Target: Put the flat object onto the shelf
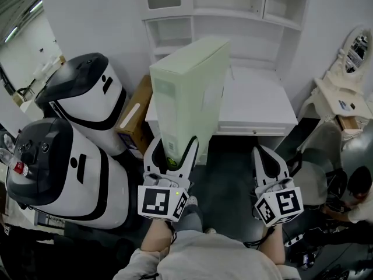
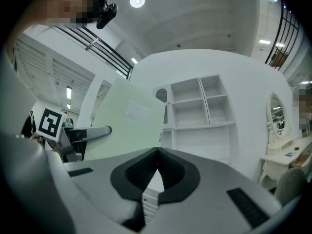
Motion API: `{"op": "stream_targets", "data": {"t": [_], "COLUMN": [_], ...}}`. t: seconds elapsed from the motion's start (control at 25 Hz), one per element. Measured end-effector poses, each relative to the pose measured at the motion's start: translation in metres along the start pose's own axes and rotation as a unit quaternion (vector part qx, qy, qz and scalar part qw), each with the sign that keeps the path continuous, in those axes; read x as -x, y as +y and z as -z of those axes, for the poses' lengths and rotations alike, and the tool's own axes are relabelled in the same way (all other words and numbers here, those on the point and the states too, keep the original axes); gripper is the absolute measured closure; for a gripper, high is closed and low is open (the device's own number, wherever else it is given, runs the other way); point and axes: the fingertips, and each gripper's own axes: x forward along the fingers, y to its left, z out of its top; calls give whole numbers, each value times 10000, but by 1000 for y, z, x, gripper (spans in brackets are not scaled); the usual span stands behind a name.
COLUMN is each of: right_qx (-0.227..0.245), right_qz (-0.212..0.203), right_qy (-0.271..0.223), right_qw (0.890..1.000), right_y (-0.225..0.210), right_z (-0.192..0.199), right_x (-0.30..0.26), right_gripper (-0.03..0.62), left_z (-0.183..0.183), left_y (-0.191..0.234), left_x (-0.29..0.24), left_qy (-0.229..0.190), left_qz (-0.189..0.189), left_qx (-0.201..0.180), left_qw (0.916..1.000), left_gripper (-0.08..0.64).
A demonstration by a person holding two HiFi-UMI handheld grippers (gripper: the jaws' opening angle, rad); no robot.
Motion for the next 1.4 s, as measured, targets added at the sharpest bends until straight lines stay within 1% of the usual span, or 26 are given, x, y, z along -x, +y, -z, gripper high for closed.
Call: {"op": "stream_targets", "data": {"t": [0.32,0.76,1.04,1.24,1.4], "right_qx": [102,64,41,61,80], "right_qz": [211,419,679,860,958], "right_qy": [26,28,30,24,72], "right_qw": [9997,9991,9977,9963,9953], "right_y": [-28,-55,-66,-68,-73], "right_z": [0,0,8,12,16], "right_x": [-49,-157,-214,-241,-254], "right_gripper": [587,586,587,586,588], "left_z": [17,44,61,70,74], "left_y": [24,80,117,134,144], "left_x": [-53,-151,-204,-229,-247], "left_qy": [2,83,70,43,18], "left_qz": [156,534,779,1012,1074], "left_qx": [116,191,271,304,354], "left_qw": [9998,9984,9966,9944,9936], "left_gripper": [275,275,275,275,275]}}
